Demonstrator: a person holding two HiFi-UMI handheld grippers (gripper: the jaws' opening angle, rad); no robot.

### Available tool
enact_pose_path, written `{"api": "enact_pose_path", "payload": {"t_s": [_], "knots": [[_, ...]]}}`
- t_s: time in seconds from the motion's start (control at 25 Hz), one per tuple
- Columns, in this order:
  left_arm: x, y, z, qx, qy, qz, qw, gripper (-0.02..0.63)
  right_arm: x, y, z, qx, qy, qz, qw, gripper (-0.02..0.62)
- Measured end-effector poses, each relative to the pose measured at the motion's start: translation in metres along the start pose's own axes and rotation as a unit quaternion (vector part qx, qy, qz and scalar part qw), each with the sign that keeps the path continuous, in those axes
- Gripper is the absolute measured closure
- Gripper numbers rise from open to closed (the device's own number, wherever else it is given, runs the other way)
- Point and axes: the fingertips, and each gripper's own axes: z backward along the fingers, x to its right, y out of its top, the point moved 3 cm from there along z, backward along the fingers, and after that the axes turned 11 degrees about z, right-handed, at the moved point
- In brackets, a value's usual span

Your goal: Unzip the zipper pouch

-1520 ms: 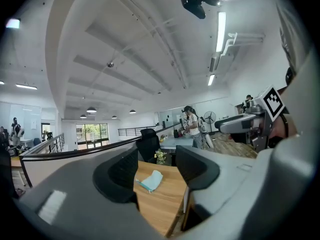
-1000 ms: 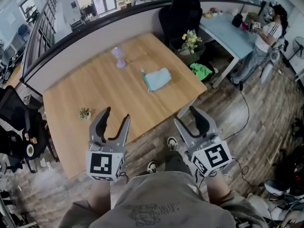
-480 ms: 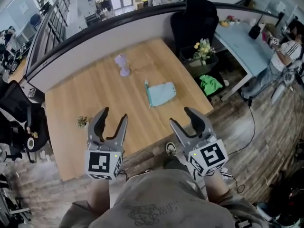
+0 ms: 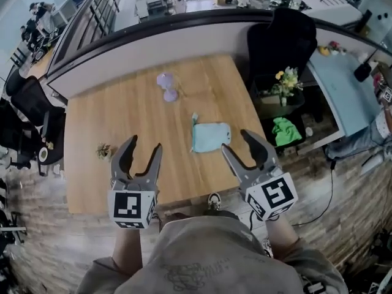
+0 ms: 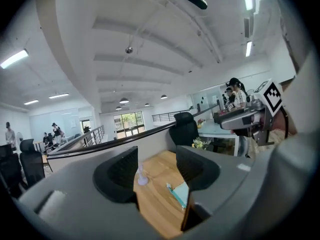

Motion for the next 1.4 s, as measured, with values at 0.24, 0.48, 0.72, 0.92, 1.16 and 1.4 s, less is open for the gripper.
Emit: {"api": "enact_pose_path", "payload": {"t_s": [0.24, 0.48, 0.72, 0.92, 1.16, 1.4], "knots": [[0.005, 0.001, -0.010, 0.009, 0.033, -0.017, 0.9993, 0.367, 0.025, -0.013, -0.019, 0.002, 0.038, 0.003, 0.999, 0.371], [-0.002, -0.006, -0.010, -0.011, 0.050, -0.011, 0.9986, 0.367, 0.021, -0.023, -0.028, -0.005, 0.054, -0.006, 0.999, 0.371], [-0.018, -0.007, -0.012, -0.020, 0.037, -0.025, 0.9988, 0.367, 0.029, -0.032, -0.035, -0.017, 0.035, -0.014, 0.999, 0.371], [-0.025, -0.021, -0.025, -0.038, 0.023, -0.018, 0.9989, 0.367, 0.019, -0.049, -0.053, -0.052, 0.047, -0.009, 0.997, 0.371], [-0.035, -0.063, -0.051, -0.082, 0.002, -0.008, 0.9966, 0.367, 0.000, -0.094, -0.097, -0.092, 0.061, -0.029, 0.993, 0.371], [-0.043, -0.108, -0.069, -0.129, -0.008, -0.003, 0.9916, 0.367, -0.024, -0.163, -0.135, -0.169, 0.082, -0.038, 0.982, 0.373]]}}
